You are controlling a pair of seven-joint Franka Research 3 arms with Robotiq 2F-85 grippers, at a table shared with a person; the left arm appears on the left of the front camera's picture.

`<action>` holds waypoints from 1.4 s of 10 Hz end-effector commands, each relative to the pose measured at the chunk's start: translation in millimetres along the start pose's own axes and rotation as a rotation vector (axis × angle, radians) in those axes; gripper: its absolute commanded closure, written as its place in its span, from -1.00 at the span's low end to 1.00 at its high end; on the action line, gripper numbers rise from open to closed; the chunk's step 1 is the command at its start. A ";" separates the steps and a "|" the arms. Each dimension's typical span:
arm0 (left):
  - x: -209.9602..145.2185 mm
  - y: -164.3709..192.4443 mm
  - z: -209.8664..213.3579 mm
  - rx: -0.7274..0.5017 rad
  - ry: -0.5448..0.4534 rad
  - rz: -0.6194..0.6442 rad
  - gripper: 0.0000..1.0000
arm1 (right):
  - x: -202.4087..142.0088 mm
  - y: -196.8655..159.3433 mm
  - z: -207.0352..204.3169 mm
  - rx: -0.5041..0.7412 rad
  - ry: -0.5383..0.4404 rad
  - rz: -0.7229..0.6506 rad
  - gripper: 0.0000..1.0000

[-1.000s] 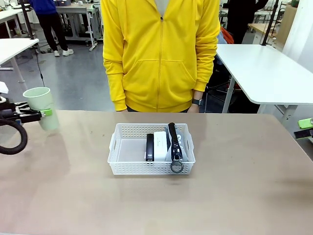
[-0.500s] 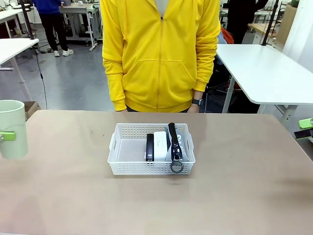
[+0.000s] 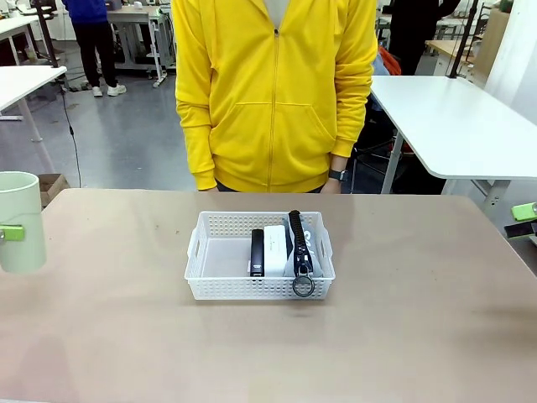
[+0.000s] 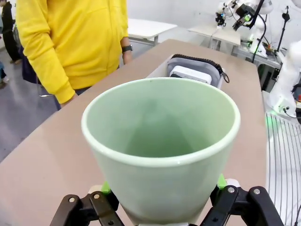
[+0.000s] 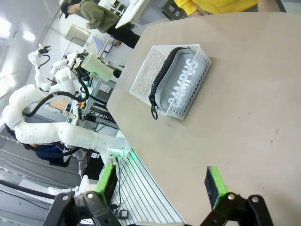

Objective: Efficiently arrange items inside the basket to fit them all.
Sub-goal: Pick up the Reusable plastic cup and place it inside the Organizing basket.

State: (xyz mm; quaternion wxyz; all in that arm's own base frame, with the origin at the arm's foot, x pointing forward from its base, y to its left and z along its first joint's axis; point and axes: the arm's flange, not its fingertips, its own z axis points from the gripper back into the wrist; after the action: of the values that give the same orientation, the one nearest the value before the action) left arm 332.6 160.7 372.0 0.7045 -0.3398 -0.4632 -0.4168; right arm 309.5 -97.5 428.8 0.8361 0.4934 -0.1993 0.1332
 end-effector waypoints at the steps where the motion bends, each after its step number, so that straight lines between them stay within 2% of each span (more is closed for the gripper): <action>1: -9.7 -12.3 9.3 0.128 -0.098 0.036 -0.73 | 2.9 3.7 0.6 0.013 -0.014 -0.017 -1.00; 2: 4.9 -25.2 4.0 0.126 -0.207 0.042 -0.73 | 2.9 3.7 0.6 0.013 -0.014 -0.017 -1.00; 3: 29.8 -39.7 -9.1 0.074 -0.170 0.063 -0.73 | 2.9 3.7 0.6 0.013 -0.014 -0.017 -1.00; 4: 56.8 -52.0 -30.4 0.023 -0.054 0.039 -0.73 | 2.9 3.7 0.6 0.013 -0.014 -0.017 -1.00; 6: 115.2 -72.2 -96.5 0.031 0.010 0.162 -0.73 | 2.9 3.7 0.6 0.013 -0.014 -0.017 -1.00; 7: 133.4 -81.2 -130.4 0.015 0.078 0.181 -0.73 | 2.9 3.7 0.6 0.013 -0.014 -0.017 -1.00; 8: 149.4 -86.7 -161.7 -0.031 0.099 0.232 -0.73 | 2.9 3.7 0.6 0.013 -0.014 -0.017 -1.00; 9: 163.0 -96.2 -198.3 -0.050 0.150 0.282 -0.73 | 2.9 3.7 0.6 0.013 -0.014 -0.017 -1.00; 10: 170.9 -103.9 -225.5 -0.182 0.219 0.398 -0.73 | 2.9 3.7 0.6 0.013 -0.014 -0.017 -1.00; 12: 177.7 -116.6 -274.4 -0.198 0.336 0.515 -0.73 | 2.9 3.7 0.6 0.013 -0.014 -0.017 -1.00; 13: 178.6 -131.0 -291.0 -0.207 0.421 0.464 -0.73 | 2.9 3.7 0.6 0.013 -0.014 -0.017 -1.00; 14: 182.9 -139.7 -301.4 -0.223 0.427 0.433 -0.73 | 2.9 3.7 0.6 0.013 -0.014 -0.017 -1.00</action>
State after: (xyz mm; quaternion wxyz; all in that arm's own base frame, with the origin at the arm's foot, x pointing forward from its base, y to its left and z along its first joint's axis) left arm 353.1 -206.9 439.2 0.8153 -0.4260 -0.1759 -0.3505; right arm 309.4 -97.3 428.8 0.8361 0.4934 -0.1990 0.1333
